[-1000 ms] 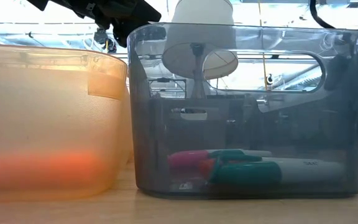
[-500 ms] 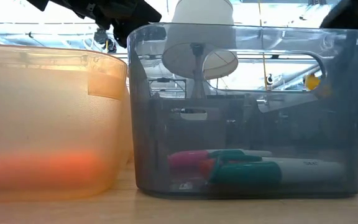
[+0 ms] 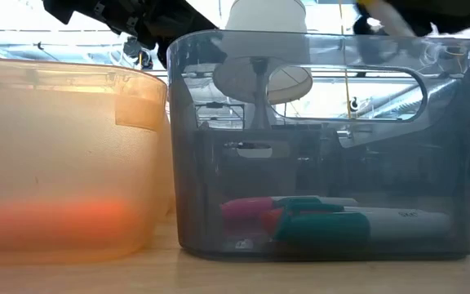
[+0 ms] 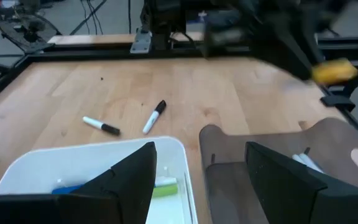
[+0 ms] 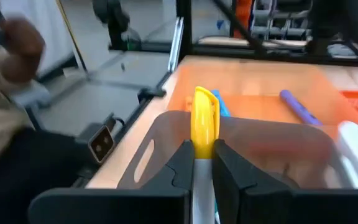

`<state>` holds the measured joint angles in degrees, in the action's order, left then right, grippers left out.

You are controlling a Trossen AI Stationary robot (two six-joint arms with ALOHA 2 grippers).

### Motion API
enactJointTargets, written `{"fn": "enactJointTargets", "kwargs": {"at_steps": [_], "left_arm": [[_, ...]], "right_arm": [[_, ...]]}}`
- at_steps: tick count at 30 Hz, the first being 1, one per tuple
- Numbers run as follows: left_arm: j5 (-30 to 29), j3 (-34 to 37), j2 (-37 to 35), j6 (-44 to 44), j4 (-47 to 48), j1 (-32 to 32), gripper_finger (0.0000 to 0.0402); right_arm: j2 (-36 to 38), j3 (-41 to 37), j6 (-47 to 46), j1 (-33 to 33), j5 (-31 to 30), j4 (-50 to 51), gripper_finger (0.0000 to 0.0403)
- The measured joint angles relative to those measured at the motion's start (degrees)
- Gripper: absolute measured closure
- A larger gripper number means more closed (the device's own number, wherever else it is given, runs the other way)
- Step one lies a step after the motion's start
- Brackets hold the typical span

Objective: Pick & Place Markers
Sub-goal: Put the yellow small highlighter pen into the black bin, then put the bottom black small highlighter pen into the black bin

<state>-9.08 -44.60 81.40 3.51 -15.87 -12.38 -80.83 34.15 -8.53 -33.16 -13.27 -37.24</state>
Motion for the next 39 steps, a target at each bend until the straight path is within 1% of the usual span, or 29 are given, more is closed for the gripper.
{"fn": "enactJointTargets", "kwargs": {"at_steps": [7, 11, 15, 22, 26, 28, 30, 33, 37, 39], "left_arm": [[0.04, -0.02, -0.04, 0.25, 0.29, -0.09, 0.0151], [0.03, 0.00, -0.04, 0.24, 0.45, -0.38, 0.0151], [0.09, 0.00, -0.04, 0.23, 0.66, -0.47, 0.0151], [0.09, 0.00, -0.04, 0.22, 0.27, -0.44, 0.0151], [0.07, 0.00, -0.04, 0.22, 0.17, -0.44, 0.0151], [0.06, 0.00, -0.04, 0.26, -0.23, -0.44, 0.0151], [0.07, 0.00, -0.49, 0.26, -0.46, -0.44, 0.0151], [0.02, -0.02, -1.36, 0.95, -0.21, -0.30, 0.0151], [0.06, 0.04, -6.38, 2.65, 6.97, -0.26, 0.0151], [0.04, -0.06, -10.68, 3.15, 12.90, -0.78, 0.0151]], "right_arm": [[-13.17, 16.48, 4.81, 1.32, -0.12, 15.10, 0.0379], [-17.87, 20.80, 6.18, 1.97, -0.09, 19.52, 0.0380], [-19.52, 21.16, 6.27, 2.57, -0.14, 20.39, 0.0369], [-19.51, 21.16, 4.12, 2.83, -0.12, 23.02, 0.0351], [-19.51, 21.16, -1.07, 2.83, -0.13, 24.37, 0.0337], [-19.51, 21.16, -2.21, 3.09, -0.13, 25.71, 0.0328], [-19.51, 21.16, -2.67, 3.15, -0.14, 27.37, 0.0313], [-19.51, 21.11, -2.50, 3.14, -0.14, 28.43, 0.0280], [-18.68, 21.11, -2.33, 3.12, 0.03, 28.63, 0.0235], [-17.24, 21.09, -2.25, 3.12, -0.03, 28.91, 0.0220]]}}
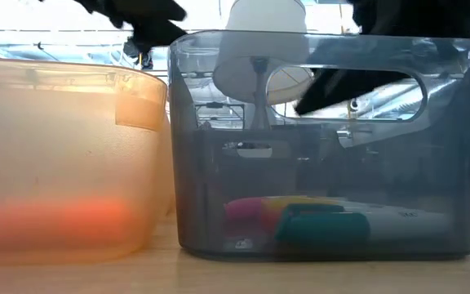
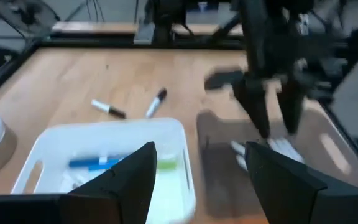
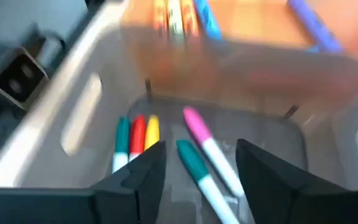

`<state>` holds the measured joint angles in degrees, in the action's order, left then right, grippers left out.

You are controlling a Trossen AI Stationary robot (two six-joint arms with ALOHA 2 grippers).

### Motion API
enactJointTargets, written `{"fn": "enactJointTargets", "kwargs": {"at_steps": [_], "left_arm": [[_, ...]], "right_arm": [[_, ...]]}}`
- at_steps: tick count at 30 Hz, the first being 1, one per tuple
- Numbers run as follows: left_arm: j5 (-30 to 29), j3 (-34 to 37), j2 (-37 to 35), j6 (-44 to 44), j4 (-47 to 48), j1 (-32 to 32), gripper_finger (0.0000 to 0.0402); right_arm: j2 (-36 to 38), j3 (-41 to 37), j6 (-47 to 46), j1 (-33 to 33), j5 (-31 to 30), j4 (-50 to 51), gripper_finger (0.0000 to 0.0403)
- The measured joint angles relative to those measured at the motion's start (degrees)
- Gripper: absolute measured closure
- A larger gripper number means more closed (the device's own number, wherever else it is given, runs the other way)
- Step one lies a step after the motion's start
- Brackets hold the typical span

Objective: Pick & Place Markers
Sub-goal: Put the bottom black small highlighter pen into the black bin

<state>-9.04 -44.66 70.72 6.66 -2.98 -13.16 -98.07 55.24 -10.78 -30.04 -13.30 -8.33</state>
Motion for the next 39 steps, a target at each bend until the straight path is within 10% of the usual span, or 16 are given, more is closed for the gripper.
{"fn": "enactJointTargets", "kwargs": {"at_steps": [12, 22, 39], "left_arm": [[-10.15, 12.22, -20.20, -4.60, 0.72, -8.91, 0.0151], [-15.06, 21.64, -30.57, -1.99, -5.71, -8.95, 0.0151], [-15.25, 21.72, -27.86, -1.84, -7.77, -8.29, 0.0151]], "right_arm": [[14.22, -4.30, -2.04, -0.39, -2.26, 8.73, 0.0225], [28.81, -14.91, -11.87, 0.83, -24.04, 24.68, 0.0241], [25.78, -27.87, -18.49, 9.84, -11.97, 18.40, 0.0243]]}}
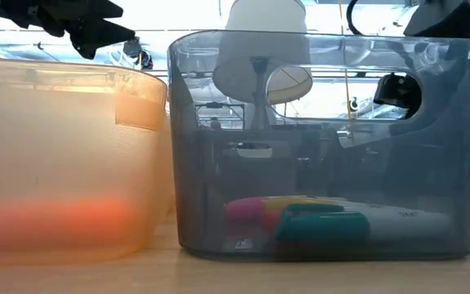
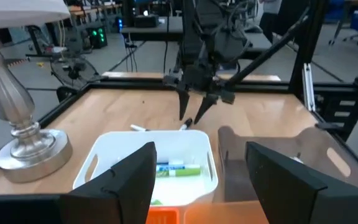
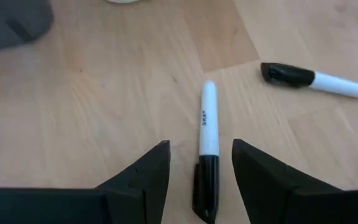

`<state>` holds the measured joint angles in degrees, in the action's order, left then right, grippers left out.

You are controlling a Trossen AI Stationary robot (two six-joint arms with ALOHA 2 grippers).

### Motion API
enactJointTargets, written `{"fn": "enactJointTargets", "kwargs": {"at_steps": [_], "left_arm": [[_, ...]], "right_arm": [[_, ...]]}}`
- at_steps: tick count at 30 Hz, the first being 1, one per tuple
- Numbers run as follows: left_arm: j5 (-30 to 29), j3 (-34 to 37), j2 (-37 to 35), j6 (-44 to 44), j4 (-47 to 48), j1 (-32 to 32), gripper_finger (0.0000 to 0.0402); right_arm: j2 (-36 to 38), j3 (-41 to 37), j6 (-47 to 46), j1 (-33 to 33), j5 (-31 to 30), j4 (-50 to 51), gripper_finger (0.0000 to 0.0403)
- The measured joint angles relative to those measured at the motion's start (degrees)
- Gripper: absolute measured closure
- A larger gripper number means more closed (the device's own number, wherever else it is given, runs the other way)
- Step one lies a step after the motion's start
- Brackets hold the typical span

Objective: Pick & Place Markers
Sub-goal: Put the bottom black small highlighter pen into the black bin

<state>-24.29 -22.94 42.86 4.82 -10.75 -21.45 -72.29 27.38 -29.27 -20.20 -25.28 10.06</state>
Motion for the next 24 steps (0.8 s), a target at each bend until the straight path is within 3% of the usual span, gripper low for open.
{"fn": "enactJointTargets", "kwargs": {"at_steps": [11, 14, 24], "left_arm": [[-0.83, -0.02, 0.32, 0.46, -0.30, 0.55, 0.0151], [-0.83, -0.02, 0.32, 0.48, -0.29, 0.55, 0.0151], [-0.85, -0.02, 0.32, 0.66, -0.28, 0.55, 0.0151]], "right_arm": [[-8.24, 0.26, 1.16, 1.76, -0.71, -0.40, 0.0244], [-8.44, 0.25, -0.15, 2.22, 2.29, 0.08, 0.0255], [-8.44, 0.15, -0.65, 3.09, 9.98, 0.88, 0.0378]]}}
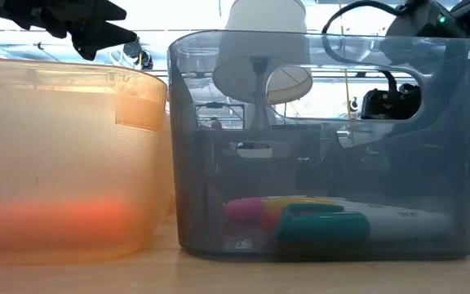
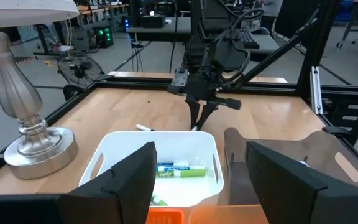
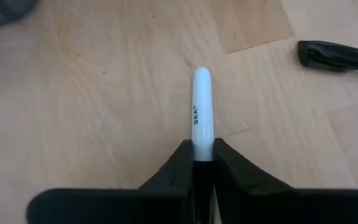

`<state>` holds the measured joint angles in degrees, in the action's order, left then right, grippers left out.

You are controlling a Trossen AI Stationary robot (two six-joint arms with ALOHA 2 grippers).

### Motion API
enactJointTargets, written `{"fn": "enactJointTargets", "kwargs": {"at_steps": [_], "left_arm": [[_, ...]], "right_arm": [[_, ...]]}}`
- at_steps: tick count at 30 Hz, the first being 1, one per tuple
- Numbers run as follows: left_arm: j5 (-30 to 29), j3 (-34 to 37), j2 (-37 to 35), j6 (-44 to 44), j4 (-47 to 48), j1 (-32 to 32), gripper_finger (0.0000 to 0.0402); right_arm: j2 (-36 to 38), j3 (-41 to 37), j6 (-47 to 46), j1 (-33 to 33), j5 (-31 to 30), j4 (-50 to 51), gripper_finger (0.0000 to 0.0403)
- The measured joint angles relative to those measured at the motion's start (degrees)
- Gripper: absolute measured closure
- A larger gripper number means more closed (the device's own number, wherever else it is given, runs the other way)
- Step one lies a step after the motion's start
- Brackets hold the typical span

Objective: Pick & Place Markers
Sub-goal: Put the bottom black small highlighter pen into the black bin

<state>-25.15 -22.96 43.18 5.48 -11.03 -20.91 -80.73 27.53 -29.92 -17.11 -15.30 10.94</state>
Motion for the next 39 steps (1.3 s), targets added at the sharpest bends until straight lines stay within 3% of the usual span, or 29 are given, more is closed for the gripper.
{"fn": "enactJointTargets", "kwargs": {"at_steps": [11, 18, 24, 29, 39], "left_arm": [[0.00, 0.00, 0.00, -0.29, 0.00, 0.00, 0.0151], [-0.02, 0.00, 0.00, -0.29, 0.00, 0.00, 0.0151], [-0.02, 0.00, 0.00, -0.27, -0.68, 0.00, 0.0151], [-0.02, 0.00, 0.00, -0.28, -1.24, 0.00, 0.0151], [-0.02, -0.02, 0.00, -0.28, -1.09, 0.00, 0.0151]], "right_arm": [[6.78, -0.48, 5.14, -1.06, 4.31, -7.23, 0.0379], [11.74, -0.28, 11.74, -7.32, 3.28, -22.68, 0.0379], [9.10, 0.65, 17.09, -11.16, 2.56, -37.63, 0.0379], [3.03, 9.36, 17.31, -12.73, 2.04, -30.92, 0.0379], [-16.24, 31.21, 21.03, -13.83, 2.11, -14.42, 0.0379]]}}
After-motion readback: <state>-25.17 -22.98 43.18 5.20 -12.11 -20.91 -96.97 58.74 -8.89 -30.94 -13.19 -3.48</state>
